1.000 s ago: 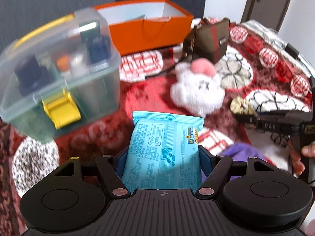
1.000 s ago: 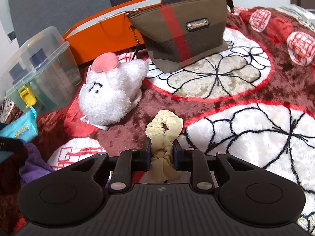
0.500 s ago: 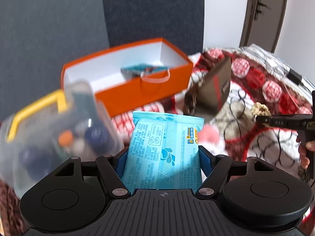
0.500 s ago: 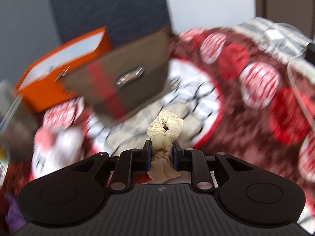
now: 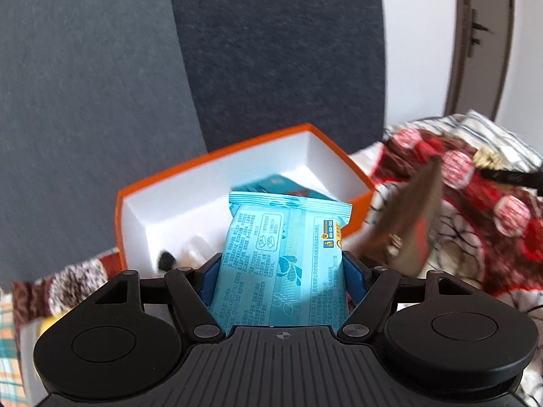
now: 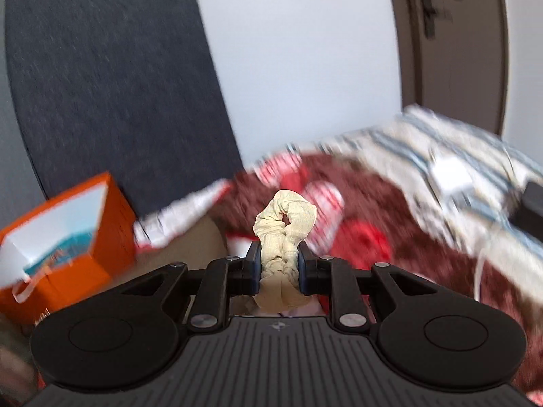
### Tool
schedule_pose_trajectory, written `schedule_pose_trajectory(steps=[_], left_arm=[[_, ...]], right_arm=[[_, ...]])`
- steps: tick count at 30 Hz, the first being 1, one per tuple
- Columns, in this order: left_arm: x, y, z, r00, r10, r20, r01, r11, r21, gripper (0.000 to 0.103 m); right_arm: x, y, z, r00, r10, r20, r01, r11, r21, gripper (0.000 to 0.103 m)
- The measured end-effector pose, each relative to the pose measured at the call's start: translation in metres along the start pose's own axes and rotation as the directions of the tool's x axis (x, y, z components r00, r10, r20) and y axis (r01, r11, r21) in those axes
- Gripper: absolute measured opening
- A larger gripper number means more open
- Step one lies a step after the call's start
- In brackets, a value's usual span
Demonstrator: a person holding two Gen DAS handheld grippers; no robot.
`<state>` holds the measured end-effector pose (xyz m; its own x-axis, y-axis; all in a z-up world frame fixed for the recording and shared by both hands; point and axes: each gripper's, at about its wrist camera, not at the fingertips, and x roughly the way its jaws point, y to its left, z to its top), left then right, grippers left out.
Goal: Organize soft objects
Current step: 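Carry the wipes pack and beige scrunchie up over the orange box, then open both tools to drop the items into the orange box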
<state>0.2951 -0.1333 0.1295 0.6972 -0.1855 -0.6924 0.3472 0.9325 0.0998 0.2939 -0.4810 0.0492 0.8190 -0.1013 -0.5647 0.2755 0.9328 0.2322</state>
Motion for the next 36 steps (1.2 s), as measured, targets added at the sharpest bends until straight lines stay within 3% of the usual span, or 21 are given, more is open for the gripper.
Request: schedule_pose_trajectory(steps=[7, 16, 24, 31, 33, 35, 36], left_arm=[[0.028, 0.015, 0.015, 0.997, 0.077, -0.016, -0.077, 0.997, -0.024, 0.103], [0.055, 0.03, 0.029, 0.989, 0.145, -0.027, -0.147, 0.987, -0.072, 0.103], [0.077, 0.043, 0.041, 0.983, 0.176, -0.049, -0.181, 0.978, -0.1, 0.103], [0.092, 0.057, 0.048, 0.979, 0.175, -0.105, -0.19, 0.969, -0.156, 0.103], [0.095, 0.059, 0.051, 0.977, 0.174, -0.122, -0.193, 0.967, -0.166, 0.103], [0.094, 0.062, 0.053, 0.978, 0.171, -0.119, -0.191, 0.963, -0.19, 0.103], [0.092, 0.064, 0.054, 0.98, 0.165, -0.107, -0.184, 0.961, -0.204, 0.103]], right_arm=[[-0.004, 0.05, 0.02, 0.987, 0.14, 0.073, -0.136, 0.989, -0.058, 0.025], [0.002, 0.131, 0.023, 0.945, 0.327, 0.018, -0.322, 0.936, -0.14, 0.025], [0.019, 0.182, 0.015, 0.924, 0.38, -0.044, -0.381, 0.903, -0.198, 0.025], [0.041, 0.204, 0.012, 0.911, 0.398, -0.106, -0.41, 0.897, -0.164, 0.026], [0.05, 0.209, 0.012, 0.906, 0.398, -0.144, -0.418, 0.895, -0.155, 0.035], [0.059, 0.213, 0.011, 0.902, 0.392, -0.182, -0.419, 0.895, -0.153, 0.06], [0.06, 0.214, 0.011, 0.902, 0.387, -0.189, -0.417, 0.896, -0.154, 0.065]])
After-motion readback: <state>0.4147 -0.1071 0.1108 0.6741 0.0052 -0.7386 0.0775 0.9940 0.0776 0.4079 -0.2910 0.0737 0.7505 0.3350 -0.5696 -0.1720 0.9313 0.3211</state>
